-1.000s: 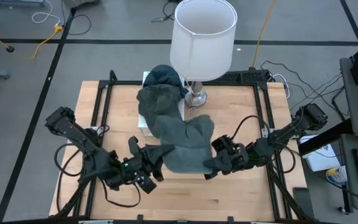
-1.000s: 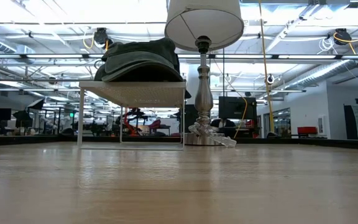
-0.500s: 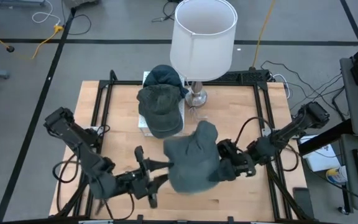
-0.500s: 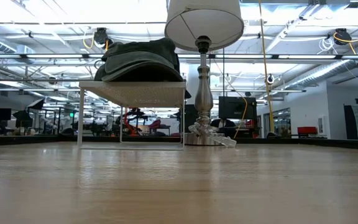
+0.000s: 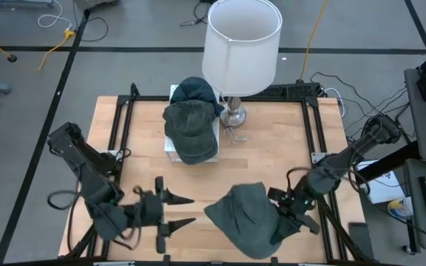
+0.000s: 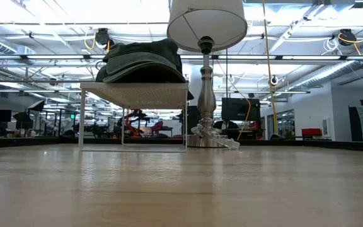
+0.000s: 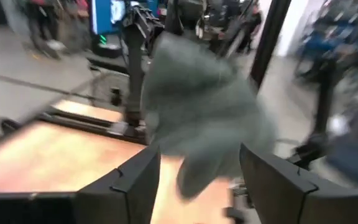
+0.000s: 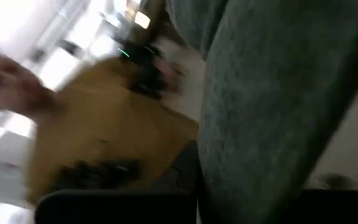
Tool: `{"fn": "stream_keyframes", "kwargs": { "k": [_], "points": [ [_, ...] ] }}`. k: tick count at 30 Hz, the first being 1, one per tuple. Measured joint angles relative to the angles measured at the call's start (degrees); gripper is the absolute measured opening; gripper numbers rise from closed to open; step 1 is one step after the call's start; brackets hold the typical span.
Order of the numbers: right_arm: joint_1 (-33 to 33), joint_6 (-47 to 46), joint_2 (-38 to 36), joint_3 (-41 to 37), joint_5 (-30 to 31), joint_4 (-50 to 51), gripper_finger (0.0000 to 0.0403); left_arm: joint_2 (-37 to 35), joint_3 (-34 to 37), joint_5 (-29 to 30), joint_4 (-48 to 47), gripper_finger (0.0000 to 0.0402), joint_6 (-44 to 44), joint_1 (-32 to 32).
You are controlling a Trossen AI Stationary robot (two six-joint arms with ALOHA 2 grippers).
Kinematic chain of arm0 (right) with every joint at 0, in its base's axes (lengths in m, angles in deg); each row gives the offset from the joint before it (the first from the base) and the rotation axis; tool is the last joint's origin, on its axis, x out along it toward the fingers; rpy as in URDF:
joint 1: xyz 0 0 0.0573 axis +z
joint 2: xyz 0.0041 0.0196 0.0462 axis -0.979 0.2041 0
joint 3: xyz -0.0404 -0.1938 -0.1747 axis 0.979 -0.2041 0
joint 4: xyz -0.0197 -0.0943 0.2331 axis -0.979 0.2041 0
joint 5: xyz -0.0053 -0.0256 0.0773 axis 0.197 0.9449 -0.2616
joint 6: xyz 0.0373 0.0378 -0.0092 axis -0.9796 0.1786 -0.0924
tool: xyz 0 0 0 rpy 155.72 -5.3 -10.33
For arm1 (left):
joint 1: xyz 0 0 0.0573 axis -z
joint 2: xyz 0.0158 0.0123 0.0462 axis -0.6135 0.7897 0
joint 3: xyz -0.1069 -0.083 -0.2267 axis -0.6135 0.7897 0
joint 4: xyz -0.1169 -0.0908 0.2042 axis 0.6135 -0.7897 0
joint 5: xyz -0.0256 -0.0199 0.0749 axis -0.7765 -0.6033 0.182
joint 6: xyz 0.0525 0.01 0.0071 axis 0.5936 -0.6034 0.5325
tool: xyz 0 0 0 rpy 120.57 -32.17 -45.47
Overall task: Pick & Place hat
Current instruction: Stack the gray cap on the gray caps on the shelf
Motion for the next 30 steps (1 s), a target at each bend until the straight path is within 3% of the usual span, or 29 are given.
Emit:
{"fn": "stream_keyframes", "kwargs": {
  "k": [7, 13, 18, 30],
  "points": [
    [0.9, 10.5, -0.8, -0.1, 1.2, 10.5, 0.0005, -6.0, 0.0, -13.3, -8.1, 0.0257, -20.8, -3.4],
    [0.8, 19.5, 1.0, -0.1, 4.2, 6.7, 0.0004, -7.5, 0.0, -31.6, -13.0, 0.0266, -34.0, -10.2],
    [0.9, 20.4, 3.3, -0.1, 6.1, -2.7, 0.0004, -7.6, 0.0, -41.1, -12.4, 0.0267, -37.6, -16.8],
    [4.8, 19.8, 7.4, -0.1, 13.9, -8.8, 0.0004, -6.4, -0.1, -55.6, -11.0, 0.0267, -35.4, -30.1]
  ]
}}
